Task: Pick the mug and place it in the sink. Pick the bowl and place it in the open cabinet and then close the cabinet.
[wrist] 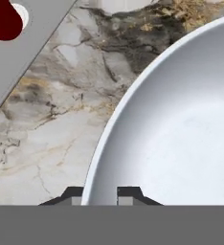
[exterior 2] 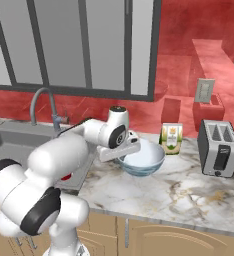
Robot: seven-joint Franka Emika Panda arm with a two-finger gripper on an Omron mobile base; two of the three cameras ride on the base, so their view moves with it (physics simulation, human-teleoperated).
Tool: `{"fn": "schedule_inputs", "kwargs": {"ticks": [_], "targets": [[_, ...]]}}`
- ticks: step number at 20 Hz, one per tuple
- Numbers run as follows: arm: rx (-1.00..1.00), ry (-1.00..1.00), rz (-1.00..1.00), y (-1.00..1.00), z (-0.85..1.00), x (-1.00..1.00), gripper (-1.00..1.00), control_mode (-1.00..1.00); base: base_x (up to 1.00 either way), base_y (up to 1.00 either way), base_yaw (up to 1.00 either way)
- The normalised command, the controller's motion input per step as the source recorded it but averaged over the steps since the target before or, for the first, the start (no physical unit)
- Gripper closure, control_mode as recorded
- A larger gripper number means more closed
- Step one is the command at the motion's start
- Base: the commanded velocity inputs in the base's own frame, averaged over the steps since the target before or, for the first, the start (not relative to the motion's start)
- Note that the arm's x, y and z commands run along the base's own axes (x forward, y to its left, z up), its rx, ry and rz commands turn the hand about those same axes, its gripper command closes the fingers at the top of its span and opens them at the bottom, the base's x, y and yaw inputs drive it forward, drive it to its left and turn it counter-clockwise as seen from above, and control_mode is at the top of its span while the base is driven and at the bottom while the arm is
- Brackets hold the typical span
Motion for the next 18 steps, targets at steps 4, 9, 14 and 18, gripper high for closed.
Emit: {"fn": "schedule_inputs", "kwargs": {"ticks": [4,9,14,18], "targets": [[0.00,0.02,0.46,0.11,0.94,0.00,1.00,-1.00,0.00,0.00,0.00],[-0.04,0.01,0.37,0.00,0.93,-0.07,1.00,-1.00,0.00,0.00,0.00],[-0.06,0.00,0.37,0.00,0.87,-0.01,1.00,-1.00,0.00,0.00,0.00],[-0.13,0.00,0.38,0.00,0.77,-0.10,1.00,-1.00,0.00,0.00,0.00]]}}
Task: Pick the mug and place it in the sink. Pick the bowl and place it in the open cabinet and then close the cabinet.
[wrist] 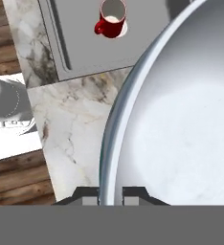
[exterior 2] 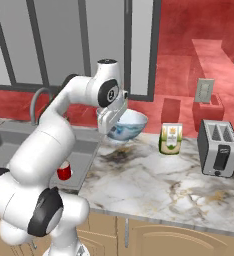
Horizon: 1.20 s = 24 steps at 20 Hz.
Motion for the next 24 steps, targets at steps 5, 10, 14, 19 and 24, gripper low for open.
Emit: {"fn": "schedule_inputs", "kwargs": {"ticks": [5,10,14,19,24], "targets": [[-0.13,0.00,0.40,0.03,0.32,-0.06,1.00,-1.00,0.00,0.00,0.00],[-0.02,0.00,0.20,0.16,-0.04,-0.45,1.00,-1.00,0.00,0.00,0.00],[0.00,-0.02,0.18,0.07,0.00,-0.43,1.00,-1.00,0.00,0.00,0.00],[0.07,-0.02,0.05,0.13,0.00,-0.50,1.00,-1.00,0.00,0.00,0.00],[0.00,-0.13,0.00,0.27,0.06,-0.42,1.00,-1.00,0.00,0.00,0.00]]}}
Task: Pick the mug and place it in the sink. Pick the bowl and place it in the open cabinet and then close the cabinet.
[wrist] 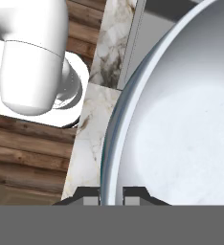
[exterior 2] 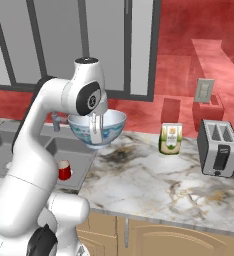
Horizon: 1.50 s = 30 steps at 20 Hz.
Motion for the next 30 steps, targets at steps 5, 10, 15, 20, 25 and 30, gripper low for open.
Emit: {"fn": "schedule_inputs", "kwargs": {"ticks": [5,10,15,20,25,30], "targets": [[0.00,-0.07,0.00,0.33,0.00,-0.32,1.00,-1.00,0.00,0.00,0.00],[0.00,-0.07,0.00,0.23,0.04,-0.22,1.00,-1.00,0.00,0.00,0.00],[0.00,-0.01,0.00,0.13,0.15,-0.20,1.00,-1.00,0.00,0.00,0.00],[0.00,-0.01,0.00,0.07,0.21,-0.17,1.00,-1.00,0.00,0.00,0.00],[0.00,0.00,0.00,0.00,0.20,-0.24,1.00,-1.00,0.00,0.00,0.00],[0.00,0.00,0.00,0.00,0.01,-0.29,1.00,-1.00,0.00,0.00,0.00]]}}
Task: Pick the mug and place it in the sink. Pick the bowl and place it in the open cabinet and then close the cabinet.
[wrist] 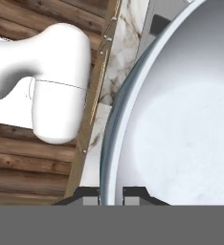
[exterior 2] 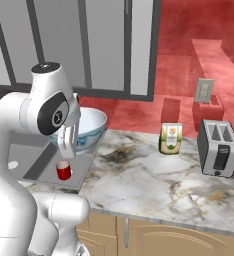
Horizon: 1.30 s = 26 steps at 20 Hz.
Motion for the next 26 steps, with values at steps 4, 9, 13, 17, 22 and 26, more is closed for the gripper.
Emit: {"fn": "schedule_inputs", "kwargs": {"ticks": [4,9,13,17,22,26], "targets": [[0.00,0.00,0.00,0.03,0.00,-0.28,1.00,-1.00,0.00,0.00,0.00],[0.00,0.00,0.00,0.08,0.00,-0.11,1.00,1.00,-0.27,0.15,0.00],[0.00,0.00,0.00,0.00,0.00,0.00,1.00,1.00,-0.58,0.11,0.00],[0.00,0.00,0.00,0.00,0.00,0.00,1.00,1.00,-0.88,0.01,0.00],[0.00,0.00,0.00,0.00,0.00,0.00,1.00,1.00,-0.99,-0.03,0.00],[0.00,0.00,0.00,0.00,0.00,0.00,1.00,1.00,-1.00,-0.11,0.00]]}}
